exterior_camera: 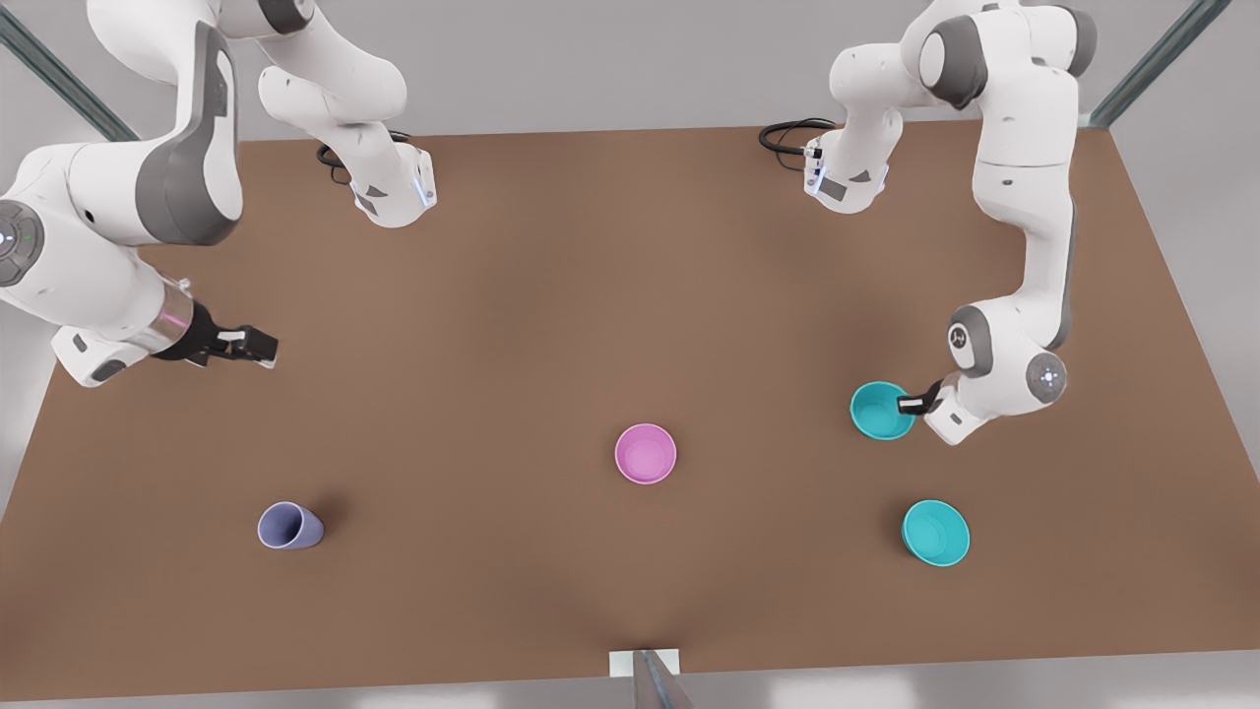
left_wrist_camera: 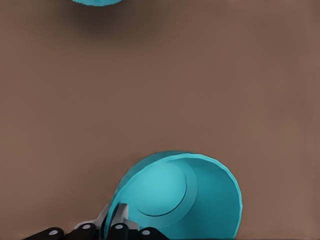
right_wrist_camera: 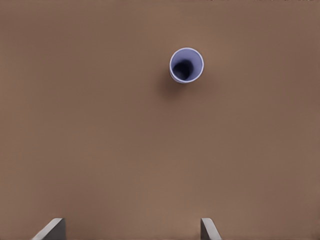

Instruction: Stack the blue bowl on the pink bowl

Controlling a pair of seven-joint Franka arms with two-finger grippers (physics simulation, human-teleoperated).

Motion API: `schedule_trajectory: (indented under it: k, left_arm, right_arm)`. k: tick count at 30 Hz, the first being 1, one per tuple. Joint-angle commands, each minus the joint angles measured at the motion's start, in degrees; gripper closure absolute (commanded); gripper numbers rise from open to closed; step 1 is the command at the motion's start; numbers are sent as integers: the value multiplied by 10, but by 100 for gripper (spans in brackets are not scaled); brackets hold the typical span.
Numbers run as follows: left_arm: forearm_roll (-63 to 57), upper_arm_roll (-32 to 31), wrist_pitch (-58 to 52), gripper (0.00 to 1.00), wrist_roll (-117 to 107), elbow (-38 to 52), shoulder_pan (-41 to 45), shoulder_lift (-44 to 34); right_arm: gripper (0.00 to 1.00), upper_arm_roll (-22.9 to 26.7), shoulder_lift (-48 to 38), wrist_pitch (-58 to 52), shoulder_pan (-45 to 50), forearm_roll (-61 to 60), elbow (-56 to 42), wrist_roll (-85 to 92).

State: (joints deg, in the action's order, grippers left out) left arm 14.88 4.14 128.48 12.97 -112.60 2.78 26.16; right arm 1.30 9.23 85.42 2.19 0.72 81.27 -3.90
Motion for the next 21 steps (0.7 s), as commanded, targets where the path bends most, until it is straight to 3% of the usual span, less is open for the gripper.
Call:
schedule_trajectory:
  k: [1,4,6,7,11,21]
  left_arm:
    - [23,-1,-16,79,-140,5,32,-19]
    - [20,-26,-71,79,-292,85,80,-16]
    - [-8,-26,-150,79,-431,239,152,71]
    - [-12,-26,-211,79,-496,357,198,143]
    - [-9,-25,-221,79,-619,529,282,250]
    - [-6,-46,-213,79,-613,538,263,268]
  right_arm:
    - [0,-2,0,-5,3,21,-2,35]
    - [0,-2,1,-5,4,22,-2,35]
    - [0,-2,1,-5,4,24,-2,35]
    - [0,-2,1,-5,4,24,-2,35]
    - [0,-2,1,-5,4,24,-2,35]
    - [0,-3,8,-5,5,24,-3,34]
